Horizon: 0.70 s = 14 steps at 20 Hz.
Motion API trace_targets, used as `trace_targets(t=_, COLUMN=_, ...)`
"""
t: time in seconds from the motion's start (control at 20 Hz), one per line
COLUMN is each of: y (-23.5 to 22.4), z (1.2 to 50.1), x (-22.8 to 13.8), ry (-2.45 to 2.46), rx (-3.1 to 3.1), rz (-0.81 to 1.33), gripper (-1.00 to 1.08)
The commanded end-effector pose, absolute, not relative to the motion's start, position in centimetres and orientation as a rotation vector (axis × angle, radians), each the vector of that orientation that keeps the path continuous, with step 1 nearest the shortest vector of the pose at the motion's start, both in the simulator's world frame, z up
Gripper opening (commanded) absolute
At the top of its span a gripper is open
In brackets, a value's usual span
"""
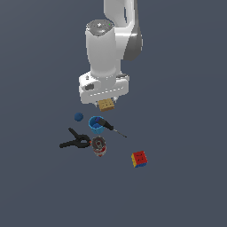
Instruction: Pick up a designated object from a clutter of objects.
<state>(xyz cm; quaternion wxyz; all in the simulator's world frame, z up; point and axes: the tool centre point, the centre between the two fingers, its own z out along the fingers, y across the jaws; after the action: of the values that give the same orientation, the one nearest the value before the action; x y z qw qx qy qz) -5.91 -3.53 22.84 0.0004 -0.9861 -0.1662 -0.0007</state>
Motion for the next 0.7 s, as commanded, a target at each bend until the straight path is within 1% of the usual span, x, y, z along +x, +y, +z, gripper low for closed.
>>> trace_targets(t=0.0, y=-4.0, z=24.9, x=-7.0, ry=-0.522, rx=-3.096, rz=-0.003, gripper=-1.0)
trace_targets(t=0.35, y=-5.5, z=30.8, x=-10.1, ry=-0.522, rx=-3.096, rz=-0.002, gripper=-1.0)
trace_targets(t=0.65, y=-6.6, z=34.9, x=-12.2, ry=-0.521, rx=-3.096, rz=-0.002, gripper=-1.0)
